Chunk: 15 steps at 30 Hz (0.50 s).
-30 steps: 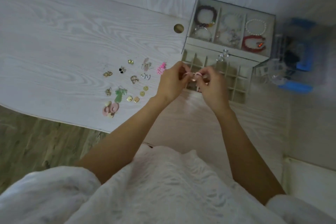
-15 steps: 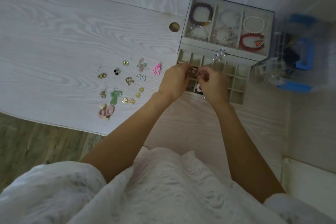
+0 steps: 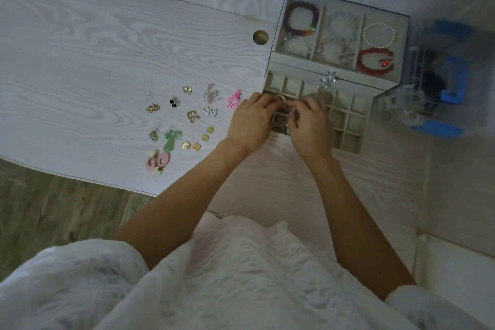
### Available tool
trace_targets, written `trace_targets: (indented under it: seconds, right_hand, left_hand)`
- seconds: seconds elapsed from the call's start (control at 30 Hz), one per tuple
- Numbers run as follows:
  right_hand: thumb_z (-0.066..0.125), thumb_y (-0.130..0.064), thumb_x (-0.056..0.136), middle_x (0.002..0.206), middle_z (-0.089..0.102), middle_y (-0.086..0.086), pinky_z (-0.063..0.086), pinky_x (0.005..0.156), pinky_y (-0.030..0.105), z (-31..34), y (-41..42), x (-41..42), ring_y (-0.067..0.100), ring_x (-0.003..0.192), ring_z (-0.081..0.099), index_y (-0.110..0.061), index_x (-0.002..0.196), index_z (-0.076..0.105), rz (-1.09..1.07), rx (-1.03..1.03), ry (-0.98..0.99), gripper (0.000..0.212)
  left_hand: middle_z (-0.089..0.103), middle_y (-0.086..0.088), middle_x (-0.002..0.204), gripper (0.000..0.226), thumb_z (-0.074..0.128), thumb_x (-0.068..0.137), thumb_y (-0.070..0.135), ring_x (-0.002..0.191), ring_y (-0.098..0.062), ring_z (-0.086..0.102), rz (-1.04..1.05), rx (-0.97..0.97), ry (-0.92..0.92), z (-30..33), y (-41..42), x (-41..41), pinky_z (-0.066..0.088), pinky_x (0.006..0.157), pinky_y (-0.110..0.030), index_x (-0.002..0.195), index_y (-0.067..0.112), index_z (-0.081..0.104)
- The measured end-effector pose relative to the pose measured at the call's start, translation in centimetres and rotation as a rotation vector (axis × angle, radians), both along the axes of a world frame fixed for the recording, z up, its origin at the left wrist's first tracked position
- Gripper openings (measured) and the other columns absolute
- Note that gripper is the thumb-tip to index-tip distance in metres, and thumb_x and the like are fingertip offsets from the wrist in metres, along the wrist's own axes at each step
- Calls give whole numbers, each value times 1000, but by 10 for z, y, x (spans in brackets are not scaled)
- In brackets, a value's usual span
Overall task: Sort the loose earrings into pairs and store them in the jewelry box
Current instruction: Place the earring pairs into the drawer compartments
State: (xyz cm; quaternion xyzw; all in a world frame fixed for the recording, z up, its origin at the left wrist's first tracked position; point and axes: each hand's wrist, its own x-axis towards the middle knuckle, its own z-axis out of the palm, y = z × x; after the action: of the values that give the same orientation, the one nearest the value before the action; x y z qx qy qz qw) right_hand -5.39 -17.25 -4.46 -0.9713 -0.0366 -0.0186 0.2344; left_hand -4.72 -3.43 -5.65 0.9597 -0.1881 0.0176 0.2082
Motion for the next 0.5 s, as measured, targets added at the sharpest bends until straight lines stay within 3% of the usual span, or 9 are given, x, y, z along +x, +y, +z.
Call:
trace_targets:
  seconds: [0.13, 0.27, 0.4, 0.5]
  right_hand:
    - [54, -7, 86, 109, 58, 14, 44, 89, 39, 0, -4, 3, 32, 102, 50, -7, 110, 66, -23, -74, 23, 26]
    - [53, -9, 87, 111, 56, 15, 43, 89, 38, 0, -4, 7, 32, 104, 49, -7, 110, 66, -12, -106, 66, 26]
    - [52, -6, 86, 110, 57, 14, 44, 87, 40, 4, -1, 8, 32, 102, 50, -8, 108, 64, -4, -106, 12, 25]
    - [53, -6, 86, 111, 56, 15, 43, 91, 43, 2, 1, 8, 34, 103, 50, -8, 108, 64, 17, -112, 42, 25]
  left_hand:
    - [68, 2, 100, 33, 47, 77, 11, 92, -24, 60, -63, 116, -71, 1, -4, 3, 41, 68, -31, 98, 16, 72]
    - [70, 6, 94, 35, 40, 75, 13, 90, -22, 60, -109, 181, -71, 2, -2, 7, 27, 71, -28, 87, 17, 72]
    - [68, -4, 90, 20, 61, 69, 5, 88, -28, 59, -38, 96, -70, 8, 0, 9, 42, 70, -34, 87, 12, 69]
    - [68, -4, 101, 28, 56, 73, 7, 94, -28, 59, -25, 97, -77, 6, 1, 6, 45, 72, -35, 99, 10, 67]
